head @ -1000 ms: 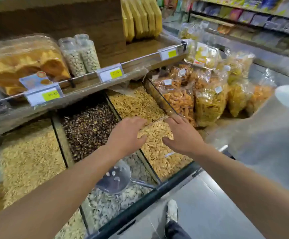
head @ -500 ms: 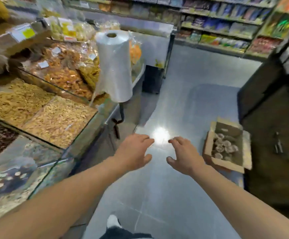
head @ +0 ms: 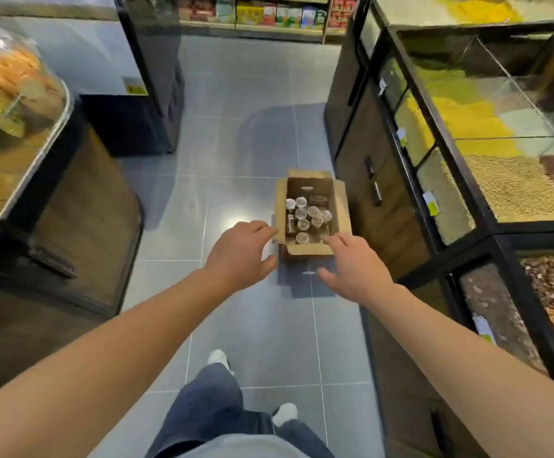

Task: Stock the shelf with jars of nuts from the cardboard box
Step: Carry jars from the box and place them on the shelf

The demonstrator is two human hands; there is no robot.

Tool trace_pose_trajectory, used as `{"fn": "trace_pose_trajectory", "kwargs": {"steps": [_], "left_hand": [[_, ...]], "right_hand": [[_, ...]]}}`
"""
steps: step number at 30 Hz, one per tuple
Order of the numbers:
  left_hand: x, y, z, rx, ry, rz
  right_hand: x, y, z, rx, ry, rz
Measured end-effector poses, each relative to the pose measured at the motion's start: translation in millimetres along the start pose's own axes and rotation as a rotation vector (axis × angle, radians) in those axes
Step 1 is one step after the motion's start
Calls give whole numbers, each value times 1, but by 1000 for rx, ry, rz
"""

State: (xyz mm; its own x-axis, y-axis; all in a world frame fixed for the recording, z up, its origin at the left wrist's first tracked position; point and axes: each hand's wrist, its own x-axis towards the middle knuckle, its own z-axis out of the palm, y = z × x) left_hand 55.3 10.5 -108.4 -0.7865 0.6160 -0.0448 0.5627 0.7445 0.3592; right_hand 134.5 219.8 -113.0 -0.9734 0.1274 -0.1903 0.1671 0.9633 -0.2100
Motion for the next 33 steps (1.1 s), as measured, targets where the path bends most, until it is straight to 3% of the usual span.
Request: {"fn": "trace_pose_trajectory", "kwargs": {"steps": [9,18,33], "left_hand": [[149,21,42,29,-93,37],[309,-10,70,147,-158,127],[502,-56,183,116,-321,-136]], "right_hand": [[84,104,-23,-120,52,89],[224,166,-21,-173,-50,129],[447,264,53,-80,-286,41]]}}
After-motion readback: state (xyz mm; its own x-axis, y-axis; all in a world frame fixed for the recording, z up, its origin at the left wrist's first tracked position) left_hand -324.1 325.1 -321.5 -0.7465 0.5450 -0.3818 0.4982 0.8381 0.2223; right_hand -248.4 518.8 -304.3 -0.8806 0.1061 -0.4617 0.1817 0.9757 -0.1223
